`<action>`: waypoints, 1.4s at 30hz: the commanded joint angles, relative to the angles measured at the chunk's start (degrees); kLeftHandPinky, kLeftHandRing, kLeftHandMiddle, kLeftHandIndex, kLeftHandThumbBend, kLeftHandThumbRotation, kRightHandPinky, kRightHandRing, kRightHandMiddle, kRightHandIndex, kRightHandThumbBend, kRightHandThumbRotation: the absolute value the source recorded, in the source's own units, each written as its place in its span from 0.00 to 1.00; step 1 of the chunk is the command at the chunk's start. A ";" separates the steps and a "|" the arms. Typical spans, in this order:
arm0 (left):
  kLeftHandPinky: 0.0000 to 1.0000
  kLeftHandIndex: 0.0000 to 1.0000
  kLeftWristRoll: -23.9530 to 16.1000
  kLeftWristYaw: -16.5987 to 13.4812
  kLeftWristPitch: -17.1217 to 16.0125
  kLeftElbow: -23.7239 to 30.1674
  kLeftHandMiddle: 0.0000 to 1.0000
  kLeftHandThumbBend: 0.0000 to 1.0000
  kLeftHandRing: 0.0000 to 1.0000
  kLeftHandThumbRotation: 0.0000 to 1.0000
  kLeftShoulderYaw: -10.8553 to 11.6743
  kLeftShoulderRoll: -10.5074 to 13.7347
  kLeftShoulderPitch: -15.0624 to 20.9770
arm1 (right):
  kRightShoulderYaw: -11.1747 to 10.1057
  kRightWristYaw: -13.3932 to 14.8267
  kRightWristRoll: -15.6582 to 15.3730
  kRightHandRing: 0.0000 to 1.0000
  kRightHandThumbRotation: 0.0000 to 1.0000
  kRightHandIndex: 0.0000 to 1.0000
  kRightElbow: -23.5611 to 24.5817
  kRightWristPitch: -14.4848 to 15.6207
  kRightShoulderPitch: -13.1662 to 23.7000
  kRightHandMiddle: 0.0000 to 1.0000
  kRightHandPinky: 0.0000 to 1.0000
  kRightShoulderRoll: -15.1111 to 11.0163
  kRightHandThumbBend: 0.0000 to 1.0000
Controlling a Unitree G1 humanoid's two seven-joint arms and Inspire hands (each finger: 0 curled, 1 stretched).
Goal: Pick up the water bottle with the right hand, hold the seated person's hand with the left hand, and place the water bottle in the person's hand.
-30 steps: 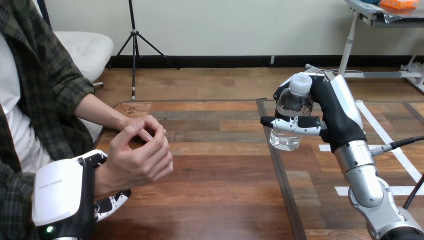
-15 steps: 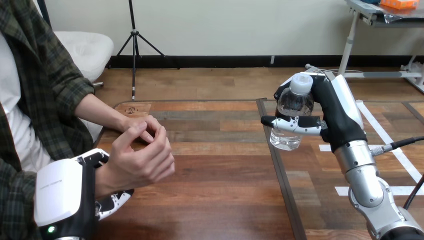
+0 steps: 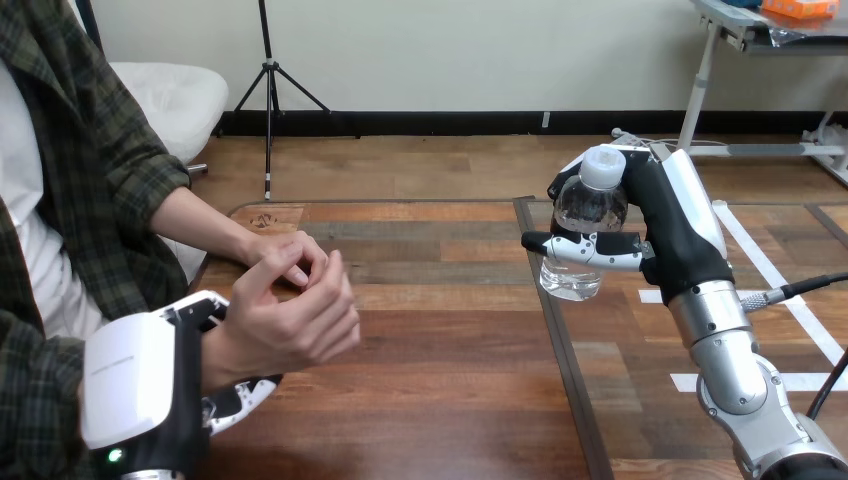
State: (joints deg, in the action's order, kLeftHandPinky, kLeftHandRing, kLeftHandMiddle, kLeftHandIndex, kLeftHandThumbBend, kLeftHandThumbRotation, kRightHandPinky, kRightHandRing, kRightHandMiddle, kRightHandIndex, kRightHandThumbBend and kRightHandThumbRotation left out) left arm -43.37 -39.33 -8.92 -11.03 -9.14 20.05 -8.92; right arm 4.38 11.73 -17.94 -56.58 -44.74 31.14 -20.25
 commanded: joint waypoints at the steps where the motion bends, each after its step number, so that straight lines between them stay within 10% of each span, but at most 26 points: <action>1: 0.33 0.42 -1.81 0.42 -3.71 4.28 0.41 0.90 0.37 0.00 -3.88 -1.60 2.98 | -1.08 1.21 0.74 0.41 0.00 0.43 1.82 -1.87 3.26 0.45 0.37 -0.14 0.74; 42: 0.27 0.39 -3.24 0.59 -6.85 4.97 0.36 0.92 0.32 0.00 -6.42 -4.62 5.99 | -1.19 0.95 1.05 0.41 0.00 0.43 1.63 -1.81 3.62 0.46 0.38 -0.03 0.74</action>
State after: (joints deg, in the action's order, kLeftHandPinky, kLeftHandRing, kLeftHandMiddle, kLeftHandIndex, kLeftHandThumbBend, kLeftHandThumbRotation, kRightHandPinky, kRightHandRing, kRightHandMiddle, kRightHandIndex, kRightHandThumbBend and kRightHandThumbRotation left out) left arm -45.57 -38.40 -13.07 -9.00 -13.33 16.76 -6.67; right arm 4.38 11.78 -17.95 -56.58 -44.76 31.14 -20.25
